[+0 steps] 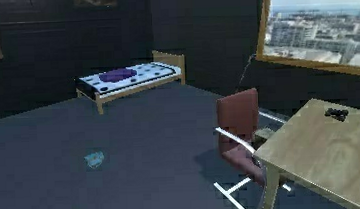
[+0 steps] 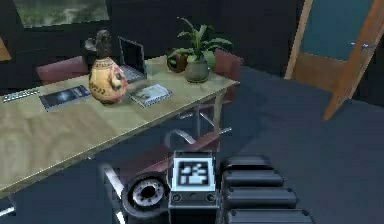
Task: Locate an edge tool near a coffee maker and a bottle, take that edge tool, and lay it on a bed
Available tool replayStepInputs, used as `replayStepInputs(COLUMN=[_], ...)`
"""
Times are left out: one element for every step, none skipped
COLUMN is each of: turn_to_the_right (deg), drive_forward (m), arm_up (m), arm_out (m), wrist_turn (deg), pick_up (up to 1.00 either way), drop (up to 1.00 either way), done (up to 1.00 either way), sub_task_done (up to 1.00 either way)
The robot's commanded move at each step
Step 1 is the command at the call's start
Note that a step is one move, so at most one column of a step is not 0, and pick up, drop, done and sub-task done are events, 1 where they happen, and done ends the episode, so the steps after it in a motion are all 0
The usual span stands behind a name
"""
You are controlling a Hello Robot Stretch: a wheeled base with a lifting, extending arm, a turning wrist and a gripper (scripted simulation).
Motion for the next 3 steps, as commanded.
replayStepInputs(turn_to_the_right=[0.0, -6.0, 0.0], drive_forward=[0.70, 0.00, 1.00], arm_up=[0.00, 0.00, 0.00], arm_out=[0.00, 0.00, 0.00], wrist_turn=[0.0, 0.0, 0.0], pick_up=[0.00, 0.00, 0.00], drop=[0.00, 0.00, 0.00], done=[0.00, 0.00, 0.00], sub_task_done=[0.00, 0.00, 0.00])
